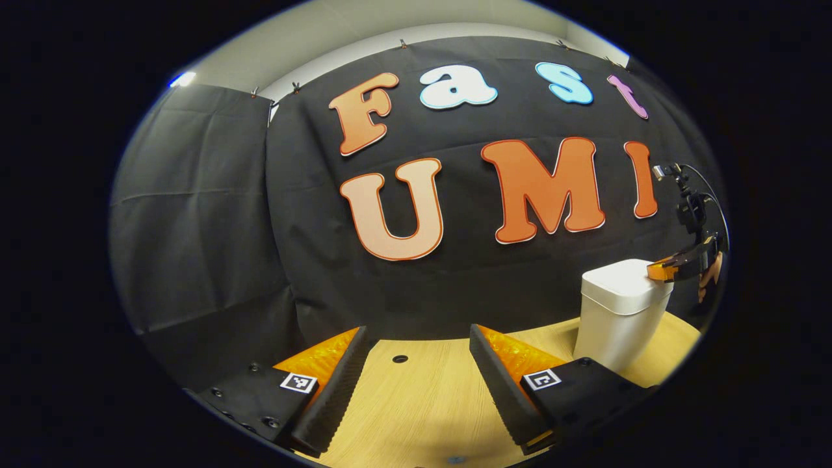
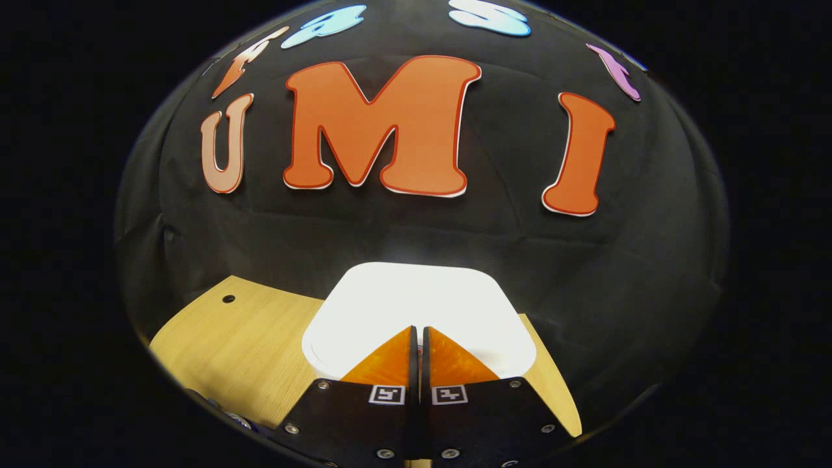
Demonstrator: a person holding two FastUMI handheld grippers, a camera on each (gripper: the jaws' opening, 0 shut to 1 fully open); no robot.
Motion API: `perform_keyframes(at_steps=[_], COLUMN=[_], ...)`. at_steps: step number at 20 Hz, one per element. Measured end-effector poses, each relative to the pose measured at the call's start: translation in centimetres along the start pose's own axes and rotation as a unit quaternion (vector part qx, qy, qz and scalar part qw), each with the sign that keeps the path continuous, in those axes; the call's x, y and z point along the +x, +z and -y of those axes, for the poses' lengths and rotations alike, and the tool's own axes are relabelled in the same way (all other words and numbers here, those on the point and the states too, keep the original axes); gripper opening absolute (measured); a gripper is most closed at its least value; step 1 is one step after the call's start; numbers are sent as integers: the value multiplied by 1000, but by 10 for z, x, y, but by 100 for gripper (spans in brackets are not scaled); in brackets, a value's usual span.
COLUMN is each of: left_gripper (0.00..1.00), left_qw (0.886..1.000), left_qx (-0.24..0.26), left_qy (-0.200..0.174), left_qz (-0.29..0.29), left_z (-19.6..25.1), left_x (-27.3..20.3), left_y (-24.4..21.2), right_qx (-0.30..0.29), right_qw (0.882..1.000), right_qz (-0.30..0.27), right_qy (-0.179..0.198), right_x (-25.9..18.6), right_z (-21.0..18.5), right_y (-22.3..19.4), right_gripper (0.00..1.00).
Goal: Press the lid of the desktop garbage bin to open it, pick up the crumpled paper on the desktop and throw it into the bin, then pick up the pop can on the desktop and drop it into the bin, and finally close the garbage bin lid.
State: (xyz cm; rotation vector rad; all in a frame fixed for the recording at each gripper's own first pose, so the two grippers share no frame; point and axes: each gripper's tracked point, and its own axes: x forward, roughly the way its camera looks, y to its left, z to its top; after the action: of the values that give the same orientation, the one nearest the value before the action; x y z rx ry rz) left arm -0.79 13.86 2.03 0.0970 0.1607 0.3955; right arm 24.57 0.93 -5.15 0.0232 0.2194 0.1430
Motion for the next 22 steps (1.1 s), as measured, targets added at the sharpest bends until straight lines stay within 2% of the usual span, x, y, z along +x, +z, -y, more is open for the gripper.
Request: perform_keyframes(at_steps=[9, 16, 22], left_gripper=[100, 99, 100], left_qw=[1000, 1000, 1000], left_qx=[2, 2, -4], left_qy=[-4, 10, 18], left_qz=[-1, -3, -14], left_z=[14, 17, 30], left_x=[-4, -16, -26], left_y=[4, 4, -4], right_qx=[-9, -19, -34], right_qw=[1000, 999, 996], right_qz=[-2, 13, 74], right_qy=[-7, 24, 43], right_x=[1, -3, -21], right_z=[-1, -3, -1], right_y=[-4, 8, 42], right_gripper=[1, 1, 1])
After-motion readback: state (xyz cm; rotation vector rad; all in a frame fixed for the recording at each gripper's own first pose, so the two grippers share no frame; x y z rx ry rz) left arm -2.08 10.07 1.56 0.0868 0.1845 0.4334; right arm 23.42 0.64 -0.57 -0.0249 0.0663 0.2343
